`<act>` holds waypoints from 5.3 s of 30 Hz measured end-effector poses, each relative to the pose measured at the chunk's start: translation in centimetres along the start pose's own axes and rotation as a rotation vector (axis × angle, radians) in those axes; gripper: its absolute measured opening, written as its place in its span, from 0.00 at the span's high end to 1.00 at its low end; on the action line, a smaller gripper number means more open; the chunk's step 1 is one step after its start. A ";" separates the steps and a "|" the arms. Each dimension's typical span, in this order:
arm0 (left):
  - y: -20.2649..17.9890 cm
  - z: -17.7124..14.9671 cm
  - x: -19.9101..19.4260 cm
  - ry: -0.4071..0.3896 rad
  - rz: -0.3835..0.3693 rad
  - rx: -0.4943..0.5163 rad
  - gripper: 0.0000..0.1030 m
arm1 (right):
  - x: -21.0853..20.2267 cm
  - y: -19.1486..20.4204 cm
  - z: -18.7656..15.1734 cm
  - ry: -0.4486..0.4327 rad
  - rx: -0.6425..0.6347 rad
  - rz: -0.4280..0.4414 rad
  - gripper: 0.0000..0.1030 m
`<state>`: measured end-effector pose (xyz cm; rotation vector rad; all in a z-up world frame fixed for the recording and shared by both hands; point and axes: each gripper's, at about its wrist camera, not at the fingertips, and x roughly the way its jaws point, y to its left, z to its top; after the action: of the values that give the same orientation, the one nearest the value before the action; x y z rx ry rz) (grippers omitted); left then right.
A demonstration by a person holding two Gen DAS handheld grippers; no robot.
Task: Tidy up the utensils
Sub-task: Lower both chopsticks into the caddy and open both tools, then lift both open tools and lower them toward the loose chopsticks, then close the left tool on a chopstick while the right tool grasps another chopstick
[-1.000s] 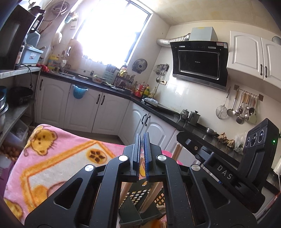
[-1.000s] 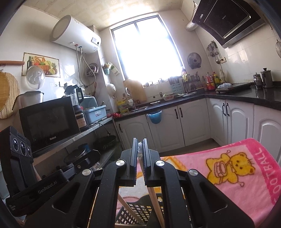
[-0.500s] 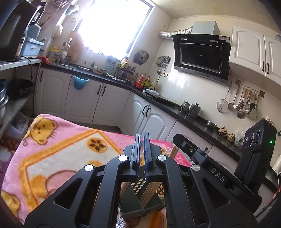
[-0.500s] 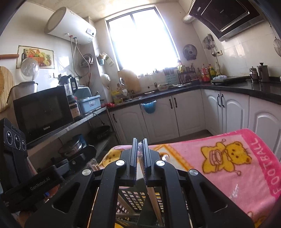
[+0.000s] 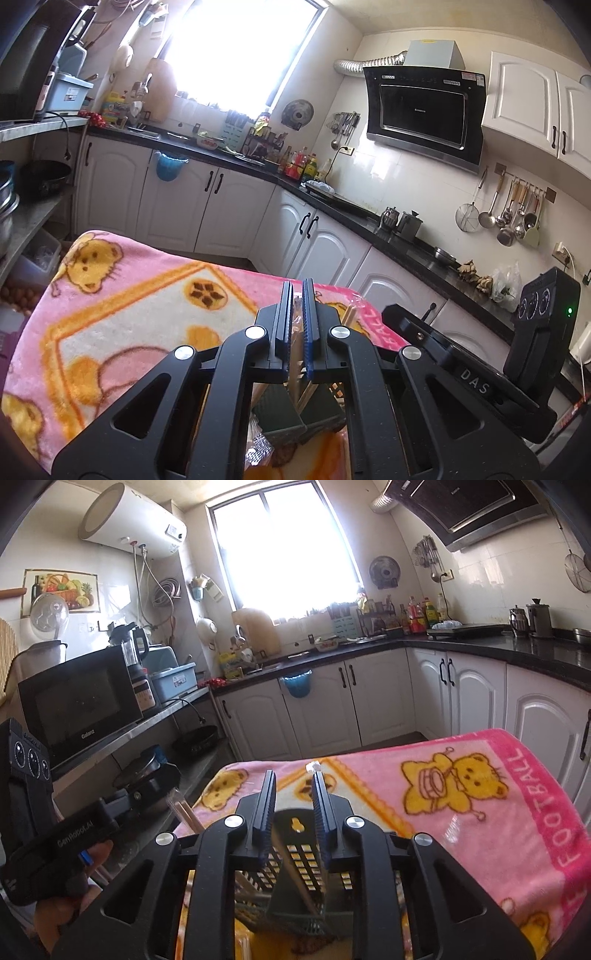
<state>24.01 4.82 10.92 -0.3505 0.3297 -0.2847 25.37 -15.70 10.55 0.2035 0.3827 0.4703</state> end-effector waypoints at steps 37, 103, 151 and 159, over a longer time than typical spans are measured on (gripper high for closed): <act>-0.3 -1.6 -5.7 0.052 0.029 -0.014 0.18 | -6.6 0.4 -2.7 0.102 -0.039 0.043 0.56; 3.8 -15.5 -2.4 0.424 0.141 -0.099 0.12 | -5.3 -4.4 -12.7 0.384 -0.020 -0.067 0.52; 9.0 -16.9 1.1 0.474 0.193 -0.213 0.90 | 1.3 -12.9 -14.4 0.451 0.219 -0.192 0.93; 9.0 -16.9 0.8 0.465 0.182 -0.230 0.95 | -0.8 -12.6 -14.2 0.421 0.234 -0.172 0.94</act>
<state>20.52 7.87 -7.72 -0.4762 0.8521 -0.1457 24.03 -25.61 -5.57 0.2964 0.8621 0.2950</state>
